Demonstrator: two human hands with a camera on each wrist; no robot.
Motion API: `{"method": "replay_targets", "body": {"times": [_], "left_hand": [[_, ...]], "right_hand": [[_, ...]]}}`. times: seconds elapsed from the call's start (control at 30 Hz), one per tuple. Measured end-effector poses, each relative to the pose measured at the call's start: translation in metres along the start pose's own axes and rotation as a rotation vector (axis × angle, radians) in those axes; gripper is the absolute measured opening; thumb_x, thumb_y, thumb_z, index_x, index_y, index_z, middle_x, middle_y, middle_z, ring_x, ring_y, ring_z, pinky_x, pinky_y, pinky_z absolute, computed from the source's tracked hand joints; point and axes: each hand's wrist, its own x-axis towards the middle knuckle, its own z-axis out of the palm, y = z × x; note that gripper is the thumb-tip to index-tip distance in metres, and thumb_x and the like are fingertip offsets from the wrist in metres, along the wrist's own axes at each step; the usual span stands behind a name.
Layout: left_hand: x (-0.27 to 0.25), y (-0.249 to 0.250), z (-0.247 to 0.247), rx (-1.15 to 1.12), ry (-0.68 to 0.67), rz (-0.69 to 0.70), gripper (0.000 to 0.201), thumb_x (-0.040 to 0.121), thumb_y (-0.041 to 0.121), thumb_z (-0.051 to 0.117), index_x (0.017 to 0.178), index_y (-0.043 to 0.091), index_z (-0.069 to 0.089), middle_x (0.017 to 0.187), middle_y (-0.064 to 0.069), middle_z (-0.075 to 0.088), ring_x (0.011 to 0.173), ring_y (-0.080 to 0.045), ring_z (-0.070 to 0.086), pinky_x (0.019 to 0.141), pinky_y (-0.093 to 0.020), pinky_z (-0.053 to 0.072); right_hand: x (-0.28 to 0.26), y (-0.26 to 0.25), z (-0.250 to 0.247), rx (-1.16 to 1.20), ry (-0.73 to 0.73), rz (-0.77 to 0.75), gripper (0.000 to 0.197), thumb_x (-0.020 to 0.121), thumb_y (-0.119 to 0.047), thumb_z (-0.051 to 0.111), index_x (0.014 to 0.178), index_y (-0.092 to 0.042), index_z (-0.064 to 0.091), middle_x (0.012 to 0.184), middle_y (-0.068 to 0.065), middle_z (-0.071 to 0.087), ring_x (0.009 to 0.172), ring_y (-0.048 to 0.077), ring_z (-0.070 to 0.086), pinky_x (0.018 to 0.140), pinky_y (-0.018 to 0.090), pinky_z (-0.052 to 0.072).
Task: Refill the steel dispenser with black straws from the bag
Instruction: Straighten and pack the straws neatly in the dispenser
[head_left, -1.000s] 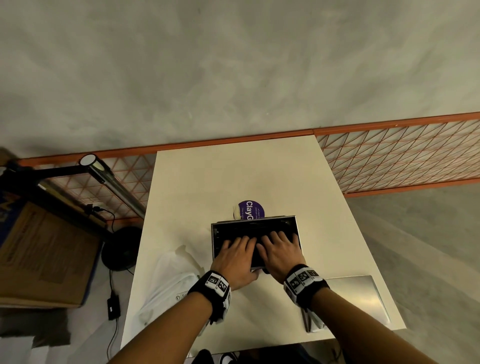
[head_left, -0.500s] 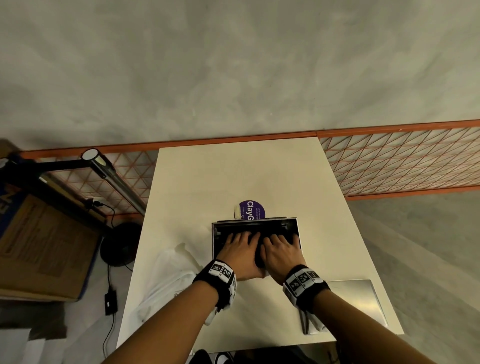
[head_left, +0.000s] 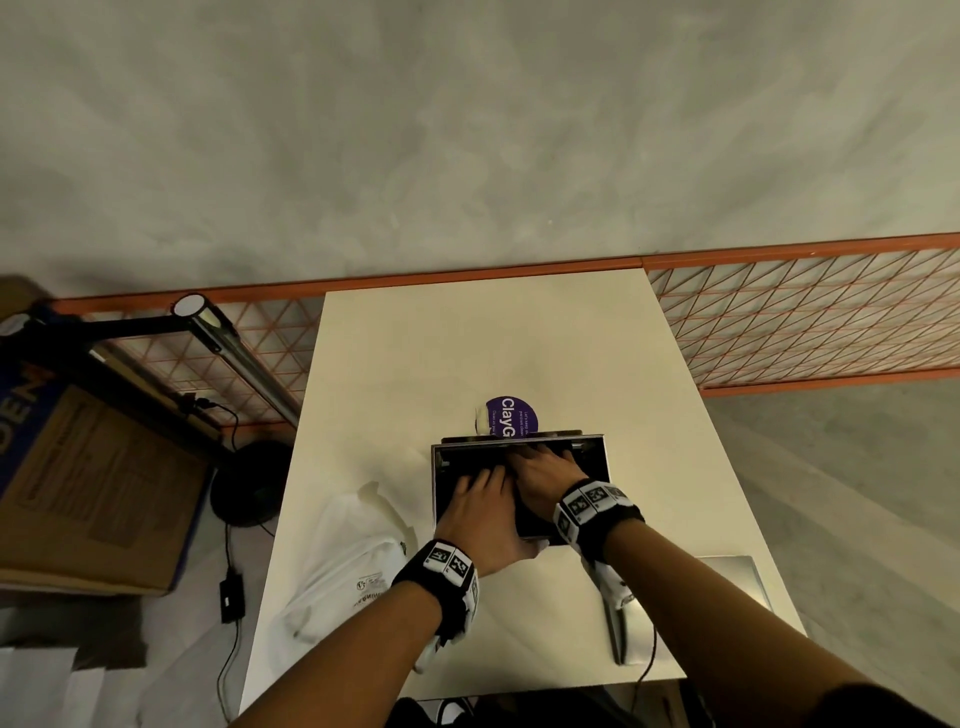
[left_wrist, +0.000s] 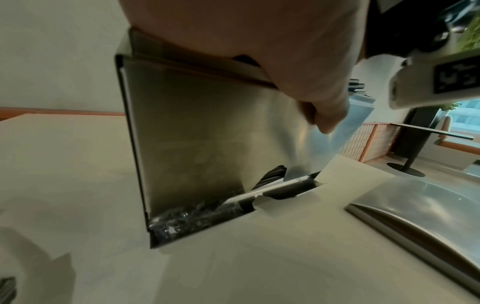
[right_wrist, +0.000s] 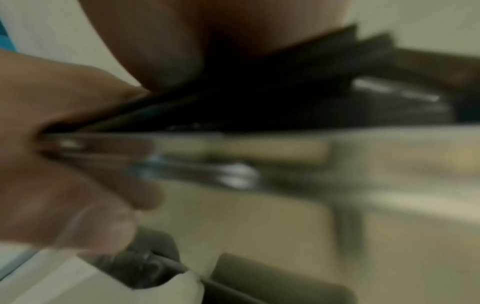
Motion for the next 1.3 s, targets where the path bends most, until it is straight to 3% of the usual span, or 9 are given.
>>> {"method": "replay_targets", "body": {"times": [0.13,0.37,0.5,0.57,0.67,0.77,0.87,1.07,1.3], "left_hand": [[-0.004,0.0,0.004,0.022,0.008,0.025,0.091,0.069,0.081,0.048,0.135,0.019,0.049,0.131,0.0,0.051,0.122,-0.022,0.047,0.109,-0.042,0.034],[-0.009,0.0,0.004,-0.002,0.022,0.037,0.084,0.07,0.076,0.051,0.129,0.017,0.052,0.127,-0.002,0.05,0.119,-0.024,0.047,0.107,-0.042,0.037],[-0.01,0.0,0.004,-0.04,0.094,0.054,0.084,0.067,0.074,0.056,0.129,0.017,0.05,0.135,-0.002,0.044,0.125,-0.025,0.042,0.108,-0.041,0.039],[-0.01,0.0,0.003,-0.038,0.126,0.061,0.086,0.066,0.073,0.058,0.13,0.017,0.049,0.138,-0.003,0.042,0.128,-0.025,0.041,0.111,-0.043,0.037],[-0.009,-0.001,0.002,-0.018,0.13,0.061,0.092,0.064,0.073,0.06,0.135,0.016,0.046,0.144,-0.006,0.04,0.137,-0.028,0.038,0.121,-0.048,0.024],[-0.01,0.0,0.006,-0.014,0.101,0.038,0.1,0.064,0.076,0.056,0.141,0.014,0.041,0.149,-0.01,0.042,0.142,-0.03,0.036,0.123,-0.053,0.018],[-0.011,0.002,0.006,-0.006,0.097,0.016,0.101,0.063,0.079,0.054,0.14,0.015,0.043,0.142,-0.005,0.051,0.134,-0.027,0.045,0.12,-0.052,0.022],[-0.003,-0.003,-0.007,-0.004,0.111,-0.015,0.096,0.063,0.083,0.051,0.137,0.021,0.046,0.139,0.001,0.052,0.131,-0.023,0.047,0.112,-0.047,0.031],[0.003,-0.008,-0.009,0.041,0.123,0.02,0.082,0.07,0.085,0.048,0.121,0.021,0.053,0.117,0.003,0.058,0.108,-0.022,0.053,0.099,-0.043,0.039]], "right_hand": [[0.008,0.004,0.004,0.012,-0.016,0.038,0.049,0.096,-0.027,0.036,0.145,-0.03,0.036,0.146,0.006,0.047,0.136,0.031,0.04,0.107,0.058,0.031],[0.018,0.008,0.015,0.002,0.006,0.089,0.047,0.096,-0.033,0.033,0.143,-0.026,0.039,0.146,0.01,0.046,0.134,0.033,0.043,0.109,0.055,0.034],[0.013,0.008,0.011,-0.035,-0.006,0.074,0.039,0.097,-0.032,0.033,0.129,-0.021,0.05,0.134,0.01,0.055,0.125,0.034,0.052,0.104,0.057,0.036],[0.007,0.008,0.009,-0.054,-0.022,0.057,0.034,0.096,-0.028,0.033,0.122,-0.019,0.053,0.128,0.008,0.057,0.121,0.032,0.055,0.103,0.058,0.036],[-0.002,0.012,0.012,-0.068,0.015,0.023,0.036,0.096,-0.029,0.029,0.125,-0.02,0.049,0.132,0.006,0.057,0.121,0.03,0.056,0.101,0.057,0.035],[-0.01,0.014,0.015,-0.107,0.033,-0.047,0.054,0.092,-0.045,0.014,0.127,-0.02,0.046,0.133,0.005,0.054,0.119,0.03,0.056,0.097,0.056,0.037],[-0.014,0.015,0.019,-0.148,0.098,-0.082,0.073,0.083,-0.059,0.003,0.126,-0.022,0.049,0.128,0.004,0.057,0.114,0.029,0.057,0.092,0.051,0.04],[-0.028,0.017,0.021,-0.307,0.249,-0.057,0.045,0.096,-0.047,0.018,0.101,-0.026,0.058,0.105,0.002,0.063,0.1,0.029,0.06,0.083,0.047,0.042],[-0.038,0.02,0.02,-0.359,0.256,-0.046,0.038,0.093,-0.039,0.019,0.1,-0.022,0.052,0.101,0.002,0.055,0.094,0.029,0.052,0.08,0.045,0.037]]}}
